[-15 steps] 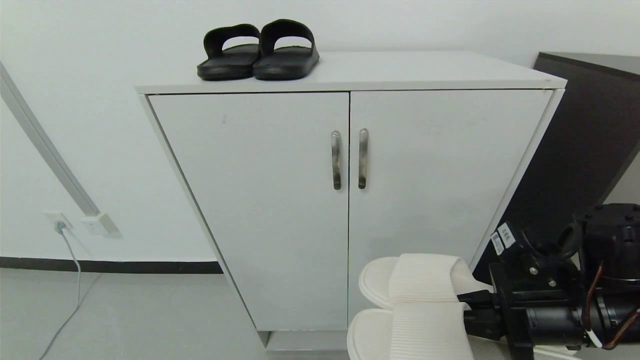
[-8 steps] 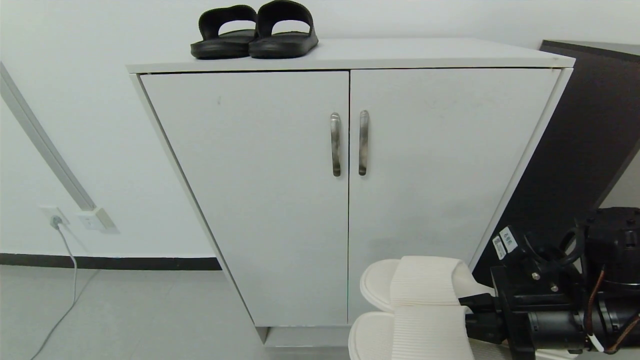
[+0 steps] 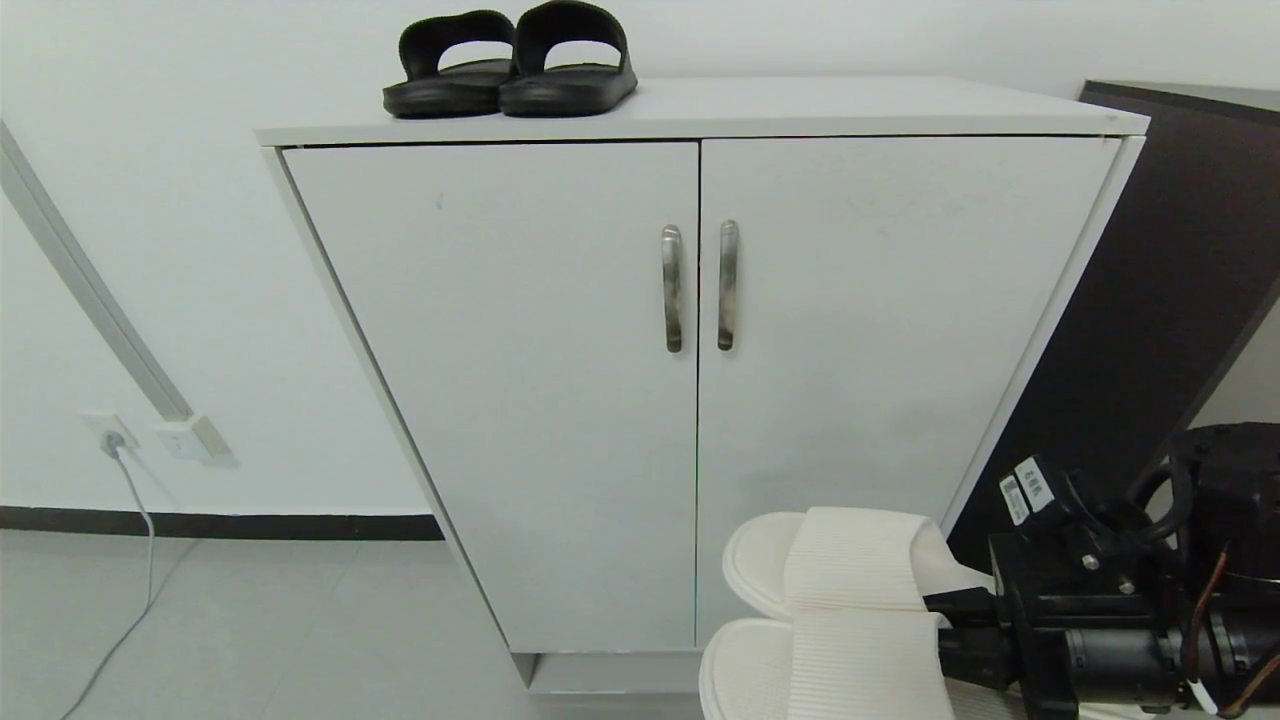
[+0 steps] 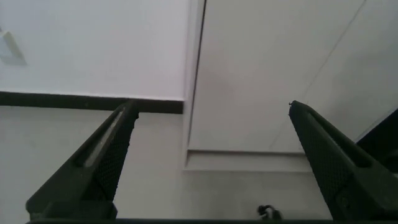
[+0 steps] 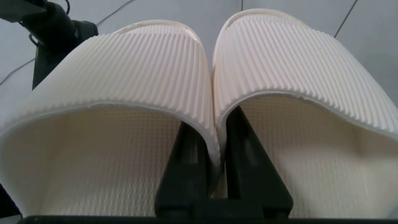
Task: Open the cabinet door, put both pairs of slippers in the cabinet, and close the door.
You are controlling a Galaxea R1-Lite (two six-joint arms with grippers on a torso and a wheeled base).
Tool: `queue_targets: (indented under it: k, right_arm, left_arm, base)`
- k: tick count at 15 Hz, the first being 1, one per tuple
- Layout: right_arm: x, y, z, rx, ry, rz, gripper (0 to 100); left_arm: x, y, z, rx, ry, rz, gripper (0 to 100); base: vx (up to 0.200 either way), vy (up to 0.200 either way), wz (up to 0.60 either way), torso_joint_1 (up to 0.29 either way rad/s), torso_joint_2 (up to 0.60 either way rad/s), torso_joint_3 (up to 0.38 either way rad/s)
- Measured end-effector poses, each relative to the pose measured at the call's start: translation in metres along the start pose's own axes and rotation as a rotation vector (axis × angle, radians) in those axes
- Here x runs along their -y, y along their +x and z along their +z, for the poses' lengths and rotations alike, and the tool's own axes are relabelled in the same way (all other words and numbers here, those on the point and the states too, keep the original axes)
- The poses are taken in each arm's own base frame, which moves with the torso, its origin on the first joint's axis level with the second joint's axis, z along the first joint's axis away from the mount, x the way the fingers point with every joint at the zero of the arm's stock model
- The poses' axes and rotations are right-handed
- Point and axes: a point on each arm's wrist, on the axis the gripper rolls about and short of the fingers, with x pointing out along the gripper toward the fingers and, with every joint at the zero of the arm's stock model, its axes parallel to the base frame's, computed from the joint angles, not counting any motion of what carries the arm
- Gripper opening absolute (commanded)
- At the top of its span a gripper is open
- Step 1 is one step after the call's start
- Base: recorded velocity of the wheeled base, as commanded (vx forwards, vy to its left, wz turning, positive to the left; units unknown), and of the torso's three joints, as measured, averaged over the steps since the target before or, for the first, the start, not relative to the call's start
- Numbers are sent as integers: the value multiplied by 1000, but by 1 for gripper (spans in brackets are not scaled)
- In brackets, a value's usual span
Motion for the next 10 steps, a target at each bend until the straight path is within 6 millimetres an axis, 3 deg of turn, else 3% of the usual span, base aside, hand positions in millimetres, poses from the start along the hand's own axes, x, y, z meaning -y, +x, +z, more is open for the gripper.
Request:
queue_targets:
  k: [2,5,10]
  right_arm:
    - [-1,-1,0,1,-4,-7,0]
    - [-6,-3,-2,-10,-5,-31,0]
    - [-10,-3,-4,-22,1,-35,0]
  left_arm:
    - [4,6,30,-19,-34,-82,100]
    - [11,36,67,-82,-59,-281,100]
    - [31,96,96,-110,-45,-586,100]
  base:
    - [0,0,0,0,0,0]
    - [0,0,0,0,0,0]
    - [0,0,0,0,0,0]
